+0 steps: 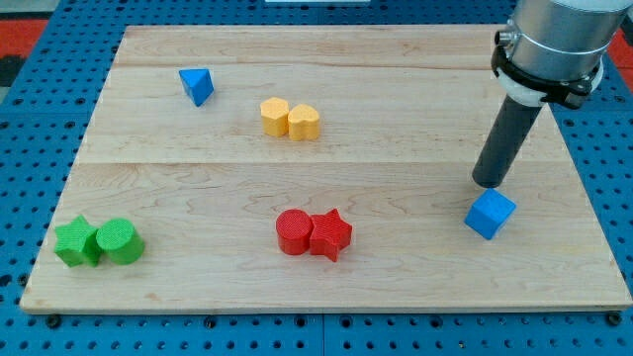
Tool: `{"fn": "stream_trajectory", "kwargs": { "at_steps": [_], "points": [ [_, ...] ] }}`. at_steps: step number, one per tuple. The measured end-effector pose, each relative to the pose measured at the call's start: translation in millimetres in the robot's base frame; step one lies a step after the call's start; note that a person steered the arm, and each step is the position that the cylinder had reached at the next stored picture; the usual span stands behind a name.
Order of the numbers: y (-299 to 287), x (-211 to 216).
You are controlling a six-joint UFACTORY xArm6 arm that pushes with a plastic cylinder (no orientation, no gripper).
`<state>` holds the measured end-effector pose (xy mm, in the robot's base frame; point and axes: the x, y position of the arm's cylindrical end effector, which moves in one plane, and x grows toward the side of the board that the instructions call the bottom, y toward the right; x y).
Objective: Place the triangle above the yellow blocks
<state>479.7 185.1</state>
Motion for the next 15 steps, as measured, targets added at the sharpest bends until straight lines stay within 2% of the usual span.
{"fn": "stream_trajectory", "kwargs": {
  "at_steps": [1, 2, 3, 4, 5, 6, 7, 8, 9, 10, 11, 12, 13, 14, 15],
  "points": [
    [23, 38],
    [32, 55],
    [26, 25],
    [9, -37],
    [-34, -109],
    [-100, -170],
    [-192, -230],
    [-305, -248],
    [-437, -236],
    [-490, -205],
    [-482, -168],
    [-445, -138],
    [-385, -139],
    [-316, -158],
    [-323, -168]
  ]
}}
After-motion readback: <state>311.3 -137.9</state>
